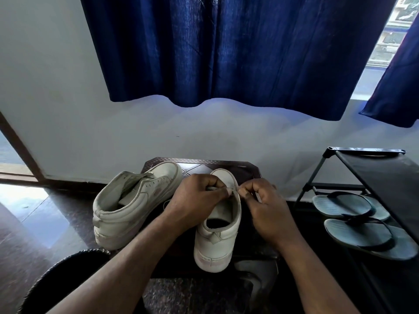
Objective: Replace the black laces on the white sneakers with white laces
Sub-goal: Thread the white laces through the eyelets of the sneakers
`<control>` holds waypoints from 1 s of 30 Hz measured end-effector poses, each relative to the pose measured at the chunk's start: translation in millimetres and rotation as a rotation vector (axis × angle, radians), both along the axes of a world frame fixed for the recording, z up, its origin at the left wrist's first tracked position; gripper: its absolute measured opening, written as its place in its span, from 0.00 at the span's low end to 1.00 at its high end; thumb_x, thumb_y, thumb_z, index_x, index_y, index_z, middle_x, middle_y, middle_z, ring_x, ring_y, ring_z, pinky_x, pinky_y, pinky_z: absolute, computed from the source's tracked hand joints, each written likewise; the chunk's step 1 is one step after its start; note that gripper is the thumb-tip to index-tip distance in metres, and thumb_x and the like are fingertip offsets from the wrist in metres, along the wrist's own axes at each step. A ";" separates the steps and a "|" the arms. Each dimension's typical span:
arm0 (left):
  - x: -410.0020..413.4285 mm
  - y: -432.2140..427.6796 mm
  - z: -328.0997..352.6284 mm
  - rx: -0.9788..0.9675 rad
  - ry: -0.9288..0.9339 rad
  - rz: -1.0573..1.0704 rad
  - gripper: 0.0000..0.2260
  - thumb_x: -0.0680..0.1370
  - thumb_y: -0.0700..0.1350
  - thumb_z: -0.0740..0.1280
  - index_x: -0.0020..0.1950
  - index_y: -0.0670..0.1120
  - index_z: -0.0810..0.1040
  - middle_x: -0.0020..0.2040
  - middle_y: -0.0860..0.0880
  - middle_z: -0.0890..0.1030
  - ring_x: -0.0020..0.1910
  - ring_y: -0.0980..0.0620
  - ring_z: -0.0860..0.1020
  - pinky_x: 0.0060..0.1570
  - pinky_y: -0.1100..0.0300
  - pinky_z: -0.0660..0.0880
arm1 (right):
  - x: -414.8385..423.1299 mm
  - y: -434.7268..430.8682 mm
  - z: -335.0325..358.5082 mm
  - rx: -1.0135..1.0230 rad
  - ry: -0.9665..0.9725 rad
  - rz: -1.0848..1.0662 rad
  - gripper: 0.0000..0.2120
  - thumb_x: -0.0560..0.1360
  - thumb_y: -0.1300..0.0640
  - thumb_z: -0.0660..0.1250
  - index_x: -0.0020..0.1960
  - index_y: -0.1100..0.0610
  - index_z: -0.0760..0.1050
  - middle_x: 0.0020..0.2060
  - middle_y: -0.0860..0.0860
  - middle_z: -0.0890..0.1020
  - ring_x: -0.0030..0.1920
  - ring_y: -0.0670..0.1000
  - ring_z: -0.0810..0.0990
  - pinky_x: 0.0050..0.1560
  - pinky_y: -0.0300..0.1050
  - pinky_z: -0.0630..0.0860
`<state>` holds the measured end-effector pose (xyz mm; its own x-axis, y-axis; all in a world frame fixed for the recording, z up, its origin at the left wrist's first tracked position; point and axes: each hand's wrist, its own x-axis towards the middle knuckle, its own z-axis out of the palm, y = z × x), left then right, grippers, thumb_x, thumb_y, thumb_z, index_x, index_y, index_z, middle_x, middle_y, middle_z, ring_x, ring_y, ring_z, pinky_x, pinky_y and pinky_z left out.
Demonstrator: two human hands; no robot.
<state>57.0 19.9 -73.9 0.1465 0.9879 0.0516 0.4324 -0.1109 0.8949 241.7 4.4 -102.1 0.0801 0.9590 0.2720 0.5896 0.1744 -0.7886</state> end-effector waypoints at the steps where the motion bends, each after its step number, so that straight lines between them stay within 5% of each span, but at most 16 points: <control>1: -0.4 0.4 0.2 -0.002 0.004 -0.004 0.09 0.77 0.52 0.74 0.41 0.49 0.85 0.36 0.44 0.83 0.32 0.57 0.73 0.35 0.60 0.70 | 5.8 2.2 -2.3 0.006 -0.123 -0.074 0.06 0.78 0.57 0.72 0.43 0.49 0.80 0.48 0.44 0.82 0.57 0.53 0.75 0.59 0.53 0.72; 4: -1.4 1.1 0.6 -0.008 -0.001 -0.009 0.09 0.77 0.52 0.74 0.41 0.49 0.85 0.35 0.47 0.83 0.31 0.58 0.73 0.35 0.62 0.70 | 23.2 4.4 -5.3 -0.059 -0.329 -0.252 0.06 0.78 0.53 0.71 0.42 0.48 0.79 0.52 0.47 0.81 0.60 0.57 0.72 0.59 0.51 0.68; 9: 0.6 3.0 -2.1 0.021 -0.013 -0.004 0.08 0.77 0.51 0.74 0.41 0.48 0.85 0.40 0.43 0.84 0.35 0.55 0.76 0.39 0.54 0.75 | 11.9 1.7 -0.8 0.097 -0.039 0.018 0.07 0.78 0.52 0.72 0.43 0.41 0.79 0.49 0.39 0.82 0.58 0.45 0.76 0.60 0.44 0.67; 13: -0.1 3.8 -3.3 0.027 -0.035 0.002 0.08 0.77 0.52 0.75 0.41 0.50 0.85 0.38 0.47 0.85 0.35 0.57 0.77 0.45 0.48 0.79 | -1.1 4.2 -3.9 0.091 -0.017 0.083 0.05 0.78 0.53 0.69 0.44 0.46 0.80 0.48 0.41 0.83 0.57 0.51 0.77 0.61 0.47 0.71; 18: -2.4 3.4 -1.1 -0.001 -0.026 0.003 0.10 0.77 0.53 0.75 0.39 0.49 0.85 0.29 0.56 0.78 0.30 0.59 0.72 0.37 0.60 0.70 | 19.8 8.5 -6.4 -0.059 -0.385 -0.172 0.07 0.76 0.53 0.71 0.40 0.47 0.78 0.51 0.44 0.81 0.60 0.56 0.74 0.61 0.52 0.69; 24: 0.3 4.9 -3.6 0.001 -0.085 -0.012 0.09 0.77 0.53 0.75 0.39 0.51 0.85 0.33 0.54 0.81 0.33 0.59 0.74 0.40 0.58 0.72 | 8.0 0.0 1.1 0.132 -0.095 0.034 0.03 0.77 0.53 0.74 0.46 0.46 0.82 0.49 0.38 0.82 0.57 0.46 0.75 0.56 0.30 0.65; 30: -0.5 6.6 -4.6 -0.024 -0.110 -0.012 0.09 0.77 0.53 0.75 0.39 0.51 0.85 0.33 0.57 0.81 0.33 0.59 0.74 0.41 0.59 0.72 | 2.2 4.5 -3.0 0.092 -0.044 0.066 0.07 0.78 0.58 0.72 0.42 0.49 0.81 0.44 0.41 0.83 0.54 0.48 0.77 0.55 0.33 0.69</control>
<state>56.5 26.5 -78.5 0.1528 0.9873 0.0444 0.3303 -0.0933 0.9392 243.9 8.8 -105.1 0.0036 0.9326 0.3610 0.6078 0.2846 -0.7413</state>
